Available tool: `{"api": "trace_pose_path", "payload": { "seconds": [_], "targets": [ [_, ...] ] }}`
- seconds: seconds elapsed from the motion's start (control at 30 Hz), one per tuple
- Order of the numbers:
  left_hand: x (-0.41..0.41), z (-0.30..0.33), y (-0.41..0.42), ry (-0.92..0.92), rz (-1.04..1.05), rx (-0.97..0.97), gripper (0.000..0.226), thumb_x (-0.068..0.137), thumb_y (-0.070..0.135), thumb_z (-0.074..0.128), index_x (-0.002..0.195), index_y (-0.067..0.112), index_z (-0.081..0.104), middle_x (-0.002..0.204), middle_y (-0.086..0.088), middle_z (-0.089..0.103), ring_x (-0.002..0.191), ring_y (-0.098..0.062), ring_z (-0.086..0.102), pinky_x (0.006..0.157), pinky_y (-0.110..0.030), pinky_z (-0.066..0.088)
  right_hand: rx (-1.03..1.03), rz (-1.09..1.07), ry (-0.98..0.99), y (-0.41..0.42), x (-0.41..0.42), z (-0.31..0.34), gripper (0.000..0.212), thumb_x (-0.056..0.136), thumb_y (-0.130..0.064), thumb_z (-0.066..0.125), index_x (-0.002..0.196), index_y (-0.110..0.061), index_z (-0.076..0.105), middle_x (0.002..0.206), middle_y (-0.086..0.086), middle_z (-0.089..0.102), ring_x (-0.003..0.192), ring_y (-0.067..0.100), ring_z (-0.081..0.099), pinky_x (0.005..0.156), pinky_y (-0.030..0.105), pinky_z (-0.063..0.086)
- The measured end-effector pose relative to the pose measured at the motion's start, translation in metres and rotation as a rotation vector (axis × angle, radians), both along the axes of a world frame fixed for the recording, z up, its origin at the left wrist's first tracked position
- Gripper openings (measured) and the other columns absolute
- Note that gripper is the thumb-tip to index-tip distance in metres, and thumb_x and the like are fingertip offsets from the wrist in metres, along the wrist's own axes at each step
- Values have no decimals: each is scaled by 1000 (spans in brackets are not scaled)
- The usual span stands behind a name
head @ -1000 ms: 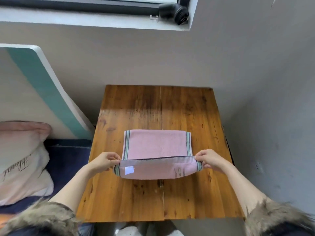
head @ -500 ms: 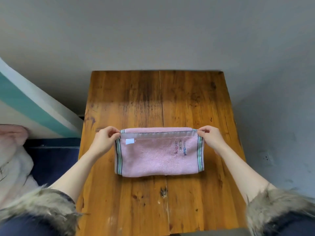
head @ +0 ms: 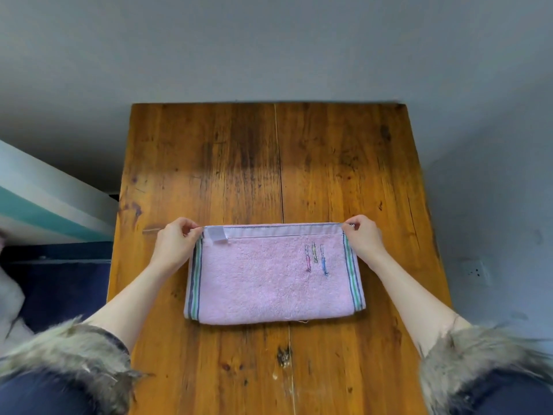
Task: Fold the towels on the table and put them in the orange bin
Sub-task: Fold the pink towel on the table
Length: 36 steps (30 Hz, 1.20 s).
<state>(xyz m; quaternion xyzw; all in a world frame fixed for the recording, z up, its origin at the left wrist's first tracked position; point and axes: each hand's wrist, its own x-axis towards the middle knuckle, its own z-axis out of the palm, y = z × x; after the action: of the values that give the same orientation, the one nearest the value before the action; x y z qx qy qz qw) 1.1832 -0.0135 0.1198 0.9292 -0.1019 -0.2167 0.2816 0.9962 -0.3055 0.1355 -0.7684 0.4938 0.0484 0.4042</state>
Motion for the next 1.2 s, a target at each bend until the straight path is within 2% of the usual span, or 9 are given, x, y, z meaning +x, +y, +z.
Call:
{"api": "trace_pose_path", "payload": {
  "seconds": [0.2, 0.33, 0.47, 0.67, 0.77, 0.9, 1.0, 1.1, 1.2],
  "targets": [
    [-2, -5, -4, -38, 26, 13, 17, 91, 30, 57, 94, 13, 58, 91, -4, 60, 84, -21, 55, 67, -31, 39, -133, -45, -31, 5, -4, -16, 22, 93, -26, 53, 105, -8, 58, 109, 10, 58, 106, 25, 50, 85, 35, 41],
    [-32, 5, 2, -280, -13, 80, 29, 93, 27, 49, 118, 11, 52, 113, -11, 54, 105, -30, 51, 89, -47, 40, -350, -129, -167, 32, -22, -14, 30, 93, -28, 50, 115, -9, 56, 120, 9, 52, 115, 25, 46, 96, 38, 38],
    [-86, 5, -13, -530, -362, 63, 42, 92, 25, 39, 130, 10, 46, 136, -18, 48, 128, -35, 43, 99, -53, 33, -545, 334, -234, 89, -27, -20, 45, 94, -28, 36, 130, -6, 51, 138, 13, 48, 134, 29, 37, 113, 50, 21],
    [-121, -36, -30, -435, -636, 213, 52, 95, 40, 27, 143, 22, 36, 153, -8, 24, 142, -31, 16, 114, -54, 11, -630, 666, -71, 117, -22, -56, 52, 96, -38, 31, 142, -16, 36, 151, 9, 30, 141, 26, 26, 115, 49, 15],
    [-101, -47, -4, -426, -556, 269, 53, 95, 41, 24, 145, 23, 30, 155, -7, 17, 144, -27, 12, 115, -48, 2, -601, 520, 26, 86, -41, -66, 56, 98, -45, 18, 148, -22, 16, 156, 0, 5, 144, 15, 3, 118, 39, 0],
    [-86, -40, 37, -365, -435, 246, 53, 96, 35, 22, 146, 18, 26, 156, -9, 17, 144, -24, 7, 114, -53, 2, -547, 493, 53, 75, -54, -62, 56, 98, -43, 21, 149, -20, 16, 156, 0, 0, 143, 13, -6, 119, 38, 3],
    [-87, -32, 56, -358, -307, 101, 45, 98, 25, 34, 140, 9, 36, 150, -14, 30, 142, -29, 20, 113, -47, 17, -551, 451, 63, 85, -46, -53, 57, 97, -42, 21, 149, -18, 16, 157, 5, 4, 143, 16, -6, 119, 42, -1],
    [-88, -26, 58, -346, -30, 115, 36, 94, 29, 48, 124, 10, 50, 126, -15, 47, 119, -30, 40, 97, -43, 34, -568, 508, 23, 110, -39, -43, 59, 95, -44, 21, 147, -18, 15, 155, 5, 5, 144, 20, 1, 116, 44, -7],
    [-86, -25, 51, -222, 123, 128, 35, 89, 37, 56, 114, 13, 58, 114, -13, 47, 108, -29, 41, 87, -36, 30, -570, 672, 18, 147, -34, -45, 60, 94, -47, 27, 147, -20, 20, 156, 7, 12, 144, 25, 7, 115, 50, -2]
  ]
}}
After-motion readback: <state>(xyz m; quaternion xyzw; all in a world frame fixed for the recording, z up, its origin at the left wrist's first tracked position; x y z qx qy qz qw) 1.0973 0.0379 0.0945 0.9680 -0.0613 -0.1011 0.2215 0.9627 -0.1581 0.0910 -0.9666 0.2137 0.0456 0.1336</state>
